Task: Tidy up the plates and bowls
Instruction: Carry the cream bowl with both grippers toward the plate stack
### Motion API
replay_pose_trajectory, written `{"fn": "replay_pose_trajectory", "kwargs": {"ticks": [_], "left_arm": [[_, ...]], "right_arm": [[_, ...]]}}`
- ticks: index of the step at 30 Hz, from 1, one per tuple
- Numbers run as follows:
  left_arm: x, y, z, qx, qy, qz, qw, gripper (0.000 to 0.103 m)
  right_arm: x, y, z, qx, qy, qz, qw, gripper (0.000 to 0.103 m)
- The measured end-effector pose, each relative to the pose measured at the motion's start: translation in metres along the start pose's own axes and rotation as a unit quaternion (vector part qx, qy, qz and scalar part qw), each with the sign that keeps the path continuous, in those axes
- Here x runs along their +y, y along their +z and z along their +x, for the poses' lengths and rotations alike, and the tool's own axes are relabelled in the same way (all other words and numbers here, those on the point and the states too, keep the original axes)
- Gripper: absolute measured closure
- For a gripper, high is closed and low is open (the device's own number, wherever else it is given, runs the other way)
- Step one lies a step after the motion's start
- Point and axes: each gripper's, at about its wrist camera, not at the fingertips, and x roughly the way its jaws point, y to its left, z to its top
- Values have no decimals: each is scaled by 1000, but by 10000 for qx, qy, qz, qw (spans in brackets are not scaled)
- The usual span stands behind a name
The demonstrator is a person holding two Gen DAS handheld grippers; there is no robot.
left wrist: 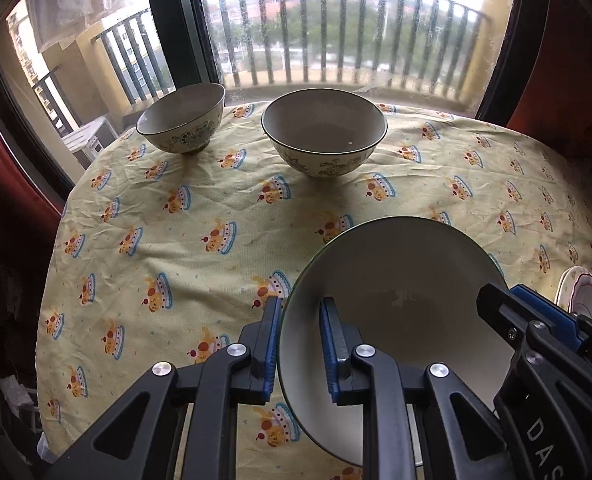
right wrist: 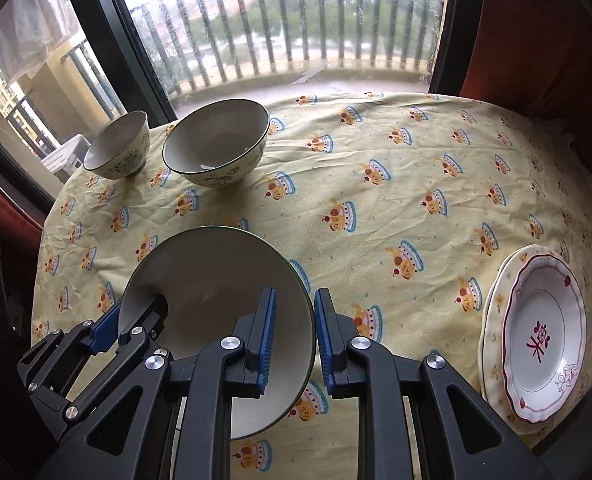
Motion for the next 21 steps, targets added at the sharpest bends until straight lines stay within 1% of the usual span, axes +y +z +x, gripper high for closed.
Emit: {"fn": "replay_pose_trajectory", "kwargs": {"ticks": [5,11,17,21], "left_arm": [[-29,-13,-2,168,-46,-93,9998,86],[-59,-31,-4,356,-33,-161,9992,86],[-76,-49,-7,574,-6,-296,9979,86],[-85,-56,-6,631,34,-334,9974,86]], "right_arm": [[-33,-11,-7,76,34,-20,10000,79],[-64,-25,-10,217,32,-222,9995,79],[-84,-39,-15,380,156,-318,9986,79],[-93,-45,-13,467,179,-377,9980,80]]}}
